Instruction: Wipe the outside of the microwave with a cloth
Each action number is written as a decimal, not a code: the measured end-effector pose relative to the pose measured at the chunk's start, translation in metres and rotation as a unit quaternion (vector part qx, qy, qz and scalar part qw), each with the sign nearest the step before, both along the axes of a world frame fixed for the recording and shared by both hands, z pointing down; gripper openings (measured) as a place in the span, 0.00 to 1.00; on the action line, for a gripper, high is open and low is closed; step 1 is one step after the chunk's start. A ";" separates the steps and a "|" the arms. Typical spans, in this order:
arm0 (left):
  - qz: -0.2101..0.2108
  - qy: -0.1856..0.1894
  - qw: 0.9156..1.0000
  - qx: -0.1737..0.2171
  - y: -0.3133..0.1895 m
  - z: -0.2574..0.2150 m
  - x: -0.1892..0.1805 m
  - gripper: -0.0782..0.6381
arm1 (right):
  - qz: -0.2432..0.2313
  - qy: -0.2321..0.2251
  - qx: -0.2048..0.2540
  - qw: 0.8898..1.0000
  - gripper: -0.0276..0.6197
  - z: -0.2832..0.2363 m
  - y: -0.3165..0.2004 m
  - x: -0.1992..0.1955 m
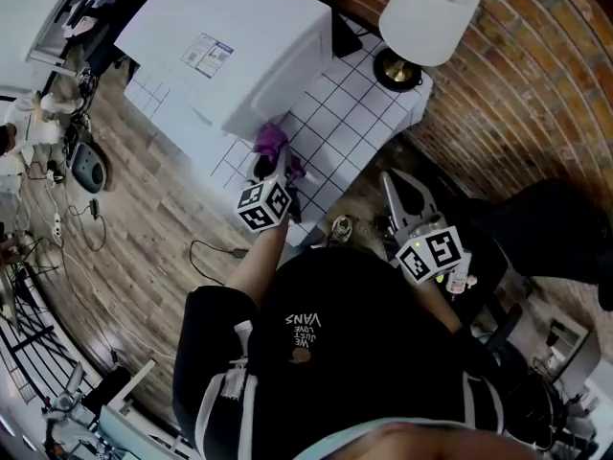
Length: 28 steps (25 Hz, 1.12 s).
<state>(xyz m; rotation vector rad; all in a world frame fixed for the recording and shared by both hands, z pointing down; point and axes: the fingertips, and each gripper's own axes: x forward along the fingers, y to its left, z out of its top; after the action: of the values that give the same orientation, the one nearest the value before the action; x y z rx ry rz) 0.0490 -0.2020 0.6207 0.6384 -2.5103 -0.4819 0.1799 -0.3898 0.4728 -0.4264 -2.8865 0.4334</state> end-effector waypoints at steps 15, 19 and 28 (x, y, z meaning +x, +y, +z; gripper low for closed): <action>0.017 0.078 0.995 0.062 -0.012 0.020 -0.002 0.31 | 0.023 0.001 -0.002 1.000 0.04 0.000 -0.002 0.014; 0.036 0.082 0.993 0.076 -0.048 0.020 -0.023 0.31 | 0.053 0.007 0.000 0.999 0.04 0.003 -0.022 0.024; 0.067 0.078 0.992 0.077 -0.125 0.012 -0.082 0.31 | 0.115 0.024 0.000 0.993 0.04 0.010 -0.060 0.042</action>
<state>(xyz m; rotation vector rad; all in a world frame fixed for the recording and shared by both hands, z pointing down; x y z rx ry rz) -0.0332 -0.3266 0.6328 0.7911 -2.2805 -0.6539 0.2215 -0.4499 0.4828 -0.0823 -2.8990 0.4723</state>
